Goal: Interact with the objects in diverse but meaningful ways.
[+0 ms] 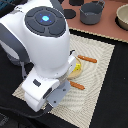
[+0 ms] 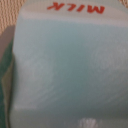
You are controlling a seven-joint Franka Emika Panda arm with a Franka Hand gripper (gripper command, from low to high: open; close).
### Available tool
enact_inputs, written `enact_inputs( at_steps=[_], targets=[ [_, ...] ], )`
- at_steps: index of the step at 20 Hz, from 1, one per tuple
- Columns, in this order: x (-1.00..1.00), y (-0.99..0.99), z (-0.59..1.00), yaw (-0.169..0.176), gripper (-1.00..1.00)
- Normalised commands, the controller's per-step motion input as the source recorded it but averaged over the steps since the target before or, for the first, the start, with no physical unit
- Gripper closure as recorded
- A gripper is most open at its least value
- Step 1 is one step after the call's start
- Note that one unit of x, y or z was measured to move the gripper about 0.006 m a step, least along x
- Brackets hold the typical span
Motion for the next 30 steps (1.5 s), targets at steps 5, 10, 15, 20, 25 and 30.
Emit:
enact_inputs(
  at_steps=[5,10,15,20,25,30],
  targets=[
    [0.00,0.07,1.00,0.000,1.00],
    [0.05,0.22,0.99,0.000,1.00],
    [0.11,0.67,0.56,0.014,1.00],
    [-0.11,0.81,0.11,0.042,1.00],
    [-0.23,0.80,0.00,0.052,1.00],
    [-0.30,0.78,0.00,0.052,1.00]
  ],
)
